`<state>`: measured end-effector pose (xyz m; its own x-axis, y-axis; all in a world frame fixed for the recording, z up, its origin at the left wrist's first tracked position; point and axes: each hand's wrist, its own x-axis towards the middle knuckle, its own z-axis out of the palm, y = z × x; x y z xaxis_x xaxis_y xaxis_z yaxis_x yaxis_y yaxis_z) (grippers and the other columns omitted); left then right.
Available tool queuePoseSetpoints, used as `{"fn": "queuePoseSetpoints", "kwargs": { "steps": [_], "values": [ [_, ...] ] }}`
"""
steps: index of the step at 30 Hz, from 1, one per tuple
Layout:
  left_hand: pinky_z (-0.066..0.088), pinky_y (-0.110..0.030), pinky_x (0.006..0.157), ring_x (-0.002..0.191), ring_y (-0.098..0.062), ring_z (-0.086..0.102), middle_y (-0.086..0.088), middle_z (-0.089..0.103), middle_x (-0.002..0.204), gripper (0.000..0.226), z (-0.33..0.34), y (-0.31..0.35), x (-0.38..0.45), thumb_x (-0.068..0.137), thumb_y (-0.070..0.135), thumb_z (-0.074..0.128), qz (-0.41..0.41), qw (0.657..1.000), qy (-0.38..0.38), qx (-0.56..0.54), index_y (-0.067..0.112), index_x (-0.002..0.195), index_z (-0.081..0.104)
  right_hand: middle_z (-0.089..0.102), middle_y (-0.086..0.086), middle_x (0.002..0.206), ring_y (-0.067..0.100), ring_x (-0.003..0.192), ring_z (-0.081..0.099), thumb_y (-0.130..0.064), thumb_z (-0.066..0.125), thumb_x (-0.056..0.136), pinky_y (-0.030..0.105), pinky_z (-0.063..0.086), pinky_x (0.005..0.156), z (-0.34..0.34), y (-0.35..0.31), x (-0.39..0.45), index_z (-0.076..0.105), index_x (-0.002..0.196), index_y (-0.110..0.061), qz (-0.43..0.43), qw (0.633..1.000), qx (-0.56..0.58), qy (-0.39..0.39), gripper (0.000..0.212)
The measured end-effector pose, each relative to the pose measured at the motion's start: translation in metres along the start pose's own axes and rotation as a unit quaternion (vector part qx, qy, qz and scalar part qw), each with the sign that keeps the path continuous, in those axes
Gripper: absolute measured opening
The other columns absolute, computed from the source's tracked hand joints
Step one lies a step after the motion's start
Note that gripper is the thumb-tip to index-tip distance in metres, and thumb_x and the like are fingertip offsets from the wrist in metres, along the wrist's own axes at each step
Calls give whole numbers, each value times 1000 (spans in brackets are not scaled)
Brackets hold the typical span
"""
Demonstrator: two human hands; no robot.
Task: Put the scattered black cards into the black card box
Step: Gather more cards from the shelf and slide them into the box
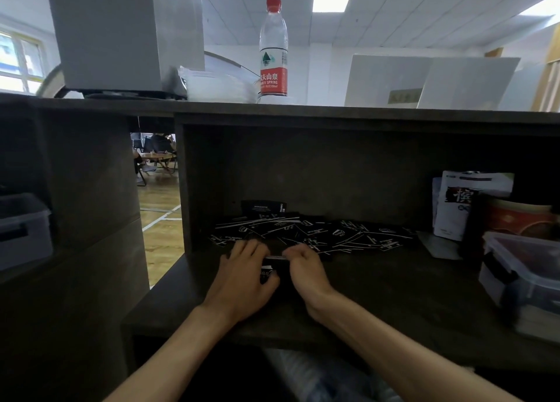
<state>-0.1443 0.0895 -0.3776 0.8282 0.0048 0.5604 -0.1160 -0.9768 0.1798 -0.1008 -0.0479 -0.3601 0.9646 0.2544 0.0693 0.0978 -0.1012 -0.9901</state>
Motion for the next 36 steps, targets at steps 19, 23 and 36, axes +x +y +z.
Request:
{"fn": "queuePoseSetpoints", "kwargs": {
  "steps": [19, 23, 36],
  "values": [
    [33, -40, 106, 113, -2, 35, 20, 47, 108, 34, 4, -3, -1, 82, 56, 40, 0, 1000, 5, -22, 36, 108, 50, 54, 16, 136, 33, 126, 51, -41, 75, 83, 40, 45, 104, -66, -7, 144, 59, 124, -9, 50, 893, -438, 89, 54],
    [35, -38, 103, 112, -3, 37, 18, 49, 108, 32, 3, -1, -1, 83, 55, 42, 1, 1000, 5, -23, 35, 107, 50, 67, 17, 112, 27, 98, 65, -19, 71, 86, 29, 53, 78, -79, -12, 147, 64, 112, 2, 55, 950, -288, 104, 34],
    [14, -51, 120, 148, -8, 12, 10, 29, 156, 45, 9, -6, -2, 84, 53, 43, 3, 999, 4, -42, 31, 123, 51, 70, -1, 87, 10, 63, 66, -11, 43, 102, 24, 46, 54, -69, -2, 25, 67, 111, -24, -102, 941, -274, -172, 29]
  ]
}}
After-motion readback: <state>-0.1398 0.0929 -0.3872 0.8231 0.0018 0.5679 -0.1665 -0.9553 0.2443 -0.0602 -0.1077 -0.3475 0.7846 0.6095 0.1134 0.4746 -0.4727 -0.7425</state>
